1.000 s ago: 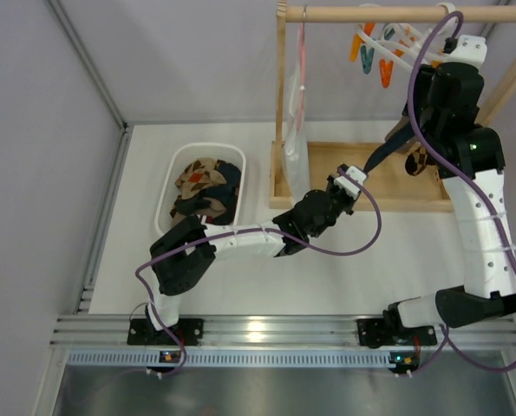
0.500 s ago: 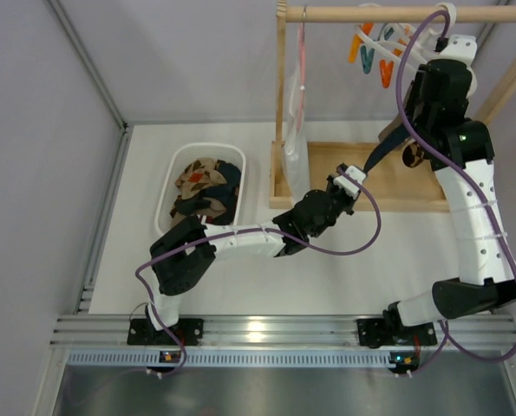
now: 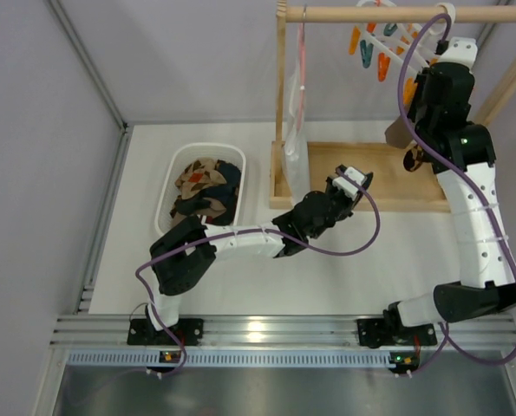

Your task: Remove the socks clipped to the hanger

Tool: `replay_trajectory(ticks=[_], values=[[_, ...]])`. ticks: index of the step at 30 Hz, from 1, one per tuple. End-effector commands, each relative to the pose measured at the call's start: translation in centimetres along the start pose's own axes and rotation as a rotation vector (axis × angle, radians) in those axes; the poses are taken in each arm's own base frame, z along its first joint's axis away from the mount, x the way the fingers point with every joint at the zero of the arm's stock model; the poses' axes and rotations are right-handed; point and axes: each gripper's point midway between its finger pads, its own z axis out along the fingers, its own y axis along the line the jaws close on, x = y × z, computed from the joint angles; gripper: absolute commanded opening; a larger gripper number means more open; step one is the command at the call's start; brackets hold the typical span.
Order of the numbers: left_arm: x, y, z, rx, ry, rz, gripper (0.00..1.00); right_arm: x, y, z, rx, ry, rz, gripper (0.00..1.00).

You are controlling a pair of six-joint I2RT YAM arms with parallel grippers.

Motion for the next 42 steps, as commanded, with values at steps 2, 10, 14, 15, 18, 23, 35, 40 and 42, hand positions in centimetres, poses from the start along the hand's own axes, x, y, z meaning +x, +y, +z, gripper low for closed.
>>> replay_trajectory(ticks=[2,10,14,15,18,23,35,40,42], values=[[-2.3,-0.1,-0.8,0.0,-0.062,-0.07,0.0,-2.9,-0.2,-1.2,-0.044,-0.102,0.073,0.2],[-5.9,-1.0,-6.3,0.142,-0.087,-0.233,0.0,-0.7,-0.2,-3.6,-0.13,-0.105,0.118,0.65],[-6.0,0.0,-10.3,0.141,-0.054,-0.283,0.0,1.0,-0.4,-6.1,-0.204,-0.115,0.133,0.73],[-5.9,0.6,-10.9,0.121,-0.039,-0.29,0.0,1.3,-0.3,-6.6,-0.226,-0.116,0.131,0.78],[-5.4,2.7,-12.8,0.025,0.053,-0.291,0.0,3.0,-0.6,-8.3,-0.268,-0.125,0.126,0.94],[-6.5,8.9,-17.2,-0.255,0.144,-0.256,0.0,4.9,-1.6,-10.5,-0.289,-0.164,0.175,0.99],[-3.6,21.2,-25.6,-0.705,0.358,-0.385,0.0,5.5,-1.0,-12.8,-0.384,-0.195,0.226,1.0],[-0.6,28.5,-26.8,-0.841,0.417,-0.519,0.0,5.5,-2.0,-13.7,-0.369,-0.245,0.253,0.99],[-0.2,29.9,-26.8,-0.867,0.427,-0.542,0.0,5.8,-1.9,-13.6,-0.37,-0.241,0.256,1.0]])
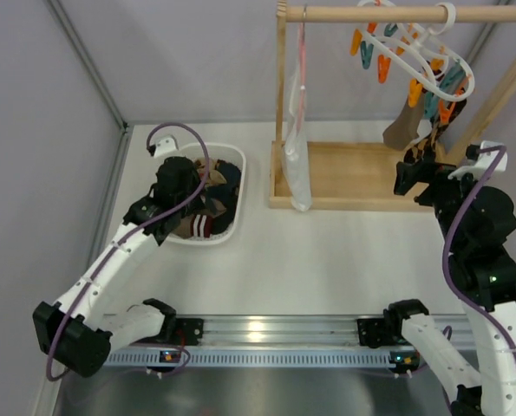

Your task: Remove the socks clipped to the hanger

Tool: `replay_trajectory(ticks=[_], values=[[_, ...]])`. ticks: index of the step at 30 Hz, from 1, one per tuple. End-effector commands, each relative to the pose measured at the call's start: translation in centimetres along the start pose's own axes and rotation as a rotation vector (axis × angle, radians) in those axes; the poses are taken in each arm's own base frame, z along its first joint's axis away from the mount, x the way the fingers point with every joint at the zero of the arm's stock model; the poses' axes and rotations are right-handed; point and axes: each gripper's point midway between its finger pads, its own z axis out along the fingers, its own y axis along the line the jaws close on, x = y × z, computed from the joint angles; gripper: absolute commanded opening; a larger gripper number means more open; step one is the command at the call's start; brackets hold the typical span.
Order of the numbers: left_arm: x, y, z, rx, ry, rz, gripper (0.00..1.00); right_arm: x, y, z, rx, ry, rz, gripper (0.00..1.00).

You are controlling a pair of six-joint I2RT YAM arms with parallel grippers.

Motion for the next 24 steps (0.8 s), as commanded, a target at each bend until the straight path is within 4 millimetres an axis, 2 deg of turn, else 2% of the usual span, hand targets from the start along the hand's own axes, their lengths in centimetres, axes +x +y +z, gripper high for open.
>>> replay_trajectory(ticks=[1,3,7,12,13,15,16,18,19,20,22,24], values=[[1.3,0.5,1.8,0.014,0.117,-0.053,0.0,-1.6,0.1,0.0,-0.006,-0.08,0.031,1.0],[1.6,1.3,2.8,-0.024,0.128,-0.041,0.0,-1.0,-0.1,0.4,0.01,-0.064,0.027,1.0],[4.7,3.0,5.4,-0.103,0.214,-0.019,0.0,1.0,-0.3,1.3,0.012,-0.022,0.023,1.0],[8.8,2.2,7.4,-0.083,0.355,-0.014,0.04,2.2,0.2,2.2,-0.012,0.003,0.032,0.99],[10.1,2.4,8.1,-0.098,0.392,-0.006,0.04,2.5,0.3,2.4,-0.014,0.009,0.033,0.99],[11.3,2.7,8.7,-0.12,0.418,-0.016,0.04,2.6,0.2,2.6,-0.014,0.011,0.032,0.99],[12.2,3.1,9.0,-0.138,0.432,-0.018,0.1,2.9,0.2,2.6,-0.012,0.019,0.028,1.0],[12.4,3.5,9.0,-0.159,0.422,-0.041,0.24,3.1,0.0,2.7,-0.003,0.022,0.022,0.99],[12.2,3.4,9.1,-0.156,0.404,-0.05,0.37,3.2,-0.1,2.7,0.0,0.024,0.019,0.99],[12.3,3.7,8.9,-0.163,0.4,-0.05,0.43,3.2,-0.1,2.7,0.002,0.026,0.015,0.99],[10.9,3.9,8.4,-0.172,0.351,-0.055,0.54,3.2,-0.2,2.9,0.008,0.029,0.014,1.0],[9.6,3.9,7.7,-0.164,0.308,-0.062,0.7,3.6,-0.2,3.2,0.01,0.046,0.01,1.0]])
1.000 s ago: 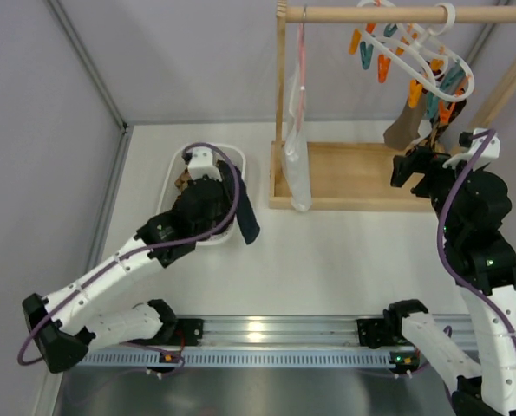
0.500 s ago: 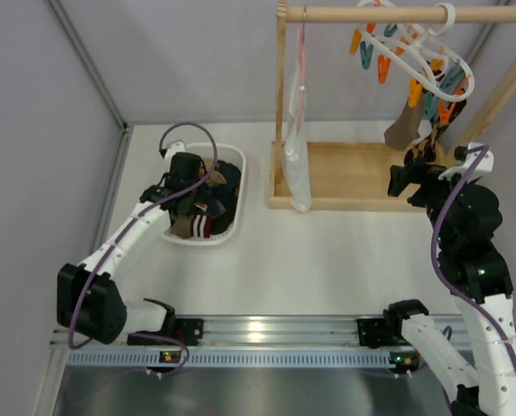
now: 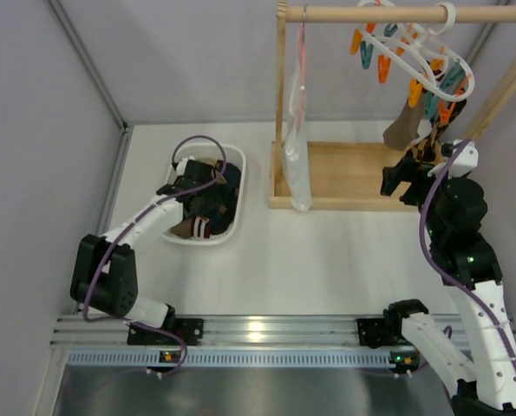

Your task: Remove the socks clipped to the hanger

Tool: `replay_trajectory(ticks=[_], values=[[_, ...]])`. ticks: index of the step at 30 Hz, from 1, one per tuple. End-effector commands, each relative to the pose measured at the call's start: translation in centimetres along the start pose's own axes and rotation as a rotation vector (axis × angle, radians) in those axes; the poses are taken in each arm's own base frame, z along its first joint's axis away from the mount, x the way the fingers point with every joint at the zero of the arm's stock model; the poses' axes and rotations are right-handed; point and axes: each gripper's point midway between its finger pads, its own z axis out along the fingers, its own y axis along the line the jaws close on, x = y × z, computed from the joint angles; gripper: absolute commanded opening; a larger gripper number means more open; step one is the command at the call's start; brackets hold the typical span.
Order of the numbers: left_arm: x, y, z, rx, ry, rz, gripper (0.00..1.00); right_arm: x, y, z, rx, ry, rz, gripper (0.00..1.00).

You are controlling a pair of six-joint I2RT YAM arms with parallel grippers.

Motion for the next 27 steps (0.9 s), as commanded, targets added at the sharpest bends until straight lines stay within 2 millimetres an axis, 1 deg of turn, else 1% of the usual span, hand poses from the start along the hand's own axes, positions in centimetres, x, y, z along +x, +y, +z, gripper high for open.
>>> replay_trajectory(ticks=[1,2,3,5,6,8,9,10,11,12,13,14,15,16,17,18,19,20,21,23,24,25,26,27], values=[[-3.3,-0.4,-2.7,0.044,-0.139,-0.066,0.75,-1.4,0.1,0.3,0.001,-0.042,0.007,0.99],[-3.5,-0.5,-3.2,0.056,-0.146,-0.068,0.81,-1.2,0.1,0.4,0.003,-0.035,0.004,0.99],[-4.0,-0.6,-4.2,0.078,-0.167,-0.078,0.83,-1.3,0.0,0.5,0.009,-0.033,0.004,0.99],[-4.3,-0.8,-5.3,0.112,-0.184,-0.08,0.86,-1.3,-0.3,0.6,0.023,-0.027,-0.002,1.0],[-4.7,-1.1,-6.5,0.142,-0.209,-0.085,0.89,-1.4,-0.6,0.6,0.041,-0.026,-0.013,1.0],[-4.9,-1.4,-7.9,0.179,-0.229,-0.079,0.89,-1.5,-1.2,0.5,0.075,-0.016,-0.035,1.0],[-5.2,-1.7,-9.3,0.218,-0.254,-0.08,0.89,-2.3,-2.0,0.5,0.125,-0.026,-0.045,0.99],[-5.1,-1.8,-9.9,0.237,-0.261,-0.079,0.9,-2.5,-2.5,0.4,0.147,-0.027,-0.05,0.99],[-5.1,-2.1,-10.8,0.271,-0.267,-0.079,0.91,-2.6,-2.8,0.4,0.16,-0.017,-0.052,0.99],[-5.2,-2.5,-12.2,0.316,-0.286,-0.078,0.92,-2.8,-2.6,0.8,0.142,-0.006,-0.048,0.99],[-4.9,-2.8,-12.8,0.347,-0.285,-0.075,0.94,-3.0,-3.3,0.9,0.16,-0.001,-0.037,1.0],[-4.4,-3.8,-13.8,0.409,-0.267,-0.065,0.98,-2.9,-3.6,1.2,0.16,0.011,-0.025,0.99],[-4.0,-4.7,-14.9,0.459,-0.268,-0.051,0.98,-2.8,-4.1,1.8,0.157,0.025,0.004,0.99],[-3.8,-5.5,-15.7,0.493,-0.267,-0.034,0.98,-2.8,-4.7,2.0,0.166,0.025,0.021,0.99],[-3.2,-6.2,-16.2,0.515,-0.262,-0.01,0.98,-2.6,-5.0,2.4,0.167,0.03,0.034,0.99],[-1.8,-7.5,-17.0,0.533,-0.264,0.04,0.98,-2.5,-5.9,2.9,0.182,0.021,0.057,0.99],[-1.0,-8.2,-17.4,0.541,-0.267,0.067,0.98,-2.5,-6.4,3.1,0.197,0.017,0.066,0.99],[0.2,-8.9,-17.8,0.553,-0.262,0.098,0.98,-2.5,-6.9,3.2,0.215,0.011,0.074,0.99],[2.2,-10.1,-18.7,0.575,-0.255,0.147,0.98,-2.0,-7.7,3.6,0.246,0.013,0.079,0.99],[4.7,-11.1,-18.6,0.582,-0.224,0.198,0.98,-1.8,-9.0,3.8,0.285,-0.002,0.105,0.99],[6.2,-12.0,-19.0,0.61,-0.204,0.231,0.98,-0.9,-10.0,3.9,0.318,0.004,0.125,0.99],[7.5,-12.7,-18.6,0.623,-0.181,0.272,0.98,-1.2,-10.3,4.1,0.32,-0.028,0.143,0.99],[8.5,-13.6,-18.7,0.652,-0.168,0.3,0.98,-0.9,-10.4,4.2,0.321,-0.041,0.162,0.99],[9.4,-15.2,-19.7,0.721,-0.173,0.311,0.98,0.1,-10.7,4.1,0.318,-0.047,0.2,0.99]])
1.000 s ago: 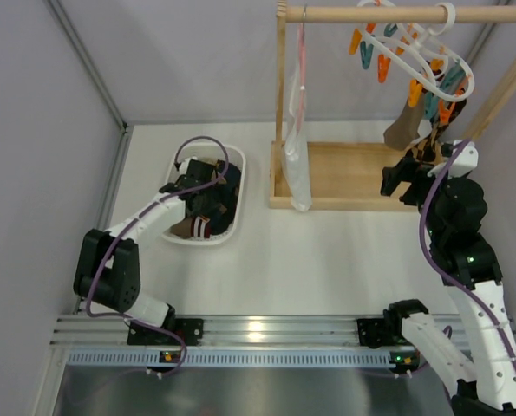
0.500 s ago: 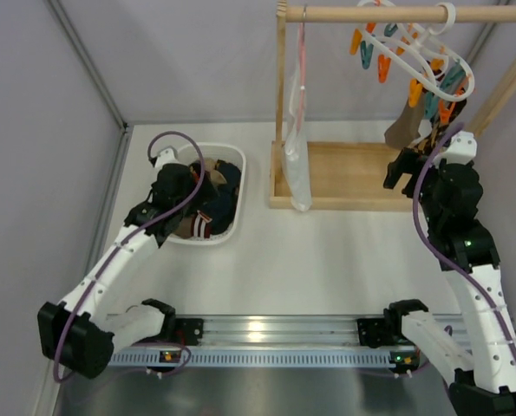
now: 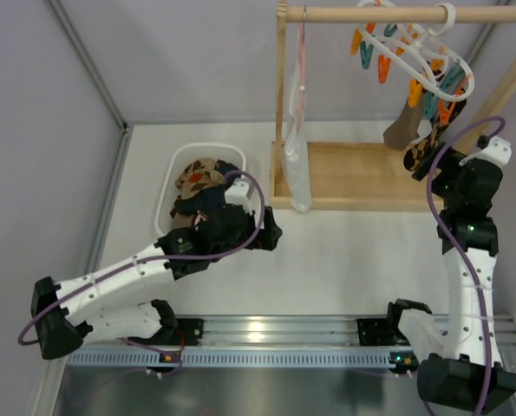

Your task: Remove the socks clipped to the hanger

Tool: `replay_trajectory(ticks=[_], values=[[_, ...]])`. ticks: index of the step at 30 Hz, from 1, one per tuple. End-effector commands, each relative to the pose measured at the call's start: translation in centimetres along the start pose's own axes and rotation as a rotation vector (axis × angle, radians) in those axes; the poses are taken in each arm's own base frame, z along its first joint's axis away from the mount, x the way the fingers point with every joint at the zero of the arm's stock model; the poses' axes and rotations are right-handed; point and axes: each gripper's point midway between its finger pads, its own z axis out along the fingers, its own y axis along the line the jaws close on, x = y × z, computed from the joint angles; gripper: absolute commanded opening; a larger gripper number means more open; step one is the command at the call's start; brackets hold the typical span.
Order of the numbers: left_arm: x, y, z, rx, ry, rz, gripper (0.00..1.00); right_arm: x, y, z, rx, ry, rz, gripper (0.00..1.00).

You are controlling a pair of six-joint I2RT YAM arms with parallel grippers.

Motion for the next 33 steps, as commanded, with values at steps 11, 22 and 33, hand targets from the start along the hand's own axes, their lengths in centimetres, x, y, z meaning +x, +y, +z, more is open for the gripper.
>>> replay_trajectory(ticks=[11,22,33], values=[[5.5,-14.7,2.3,0.478,0.037,0.273,0.98,0.7,0.1,4.9,-0.129,-0.08,0.094,0.9],[6.4,-13.5,1.3,0.493,0.036,0.29,0.98,-2.2,0.6,11.0,-0.199,-0.149,0.002,0.69],[5.5,-12.7,1.4,0.45,-0.01,0.303,0.98,-1.1,3.0,13.7,-0.265,-0.163,-0.069,0.18]])
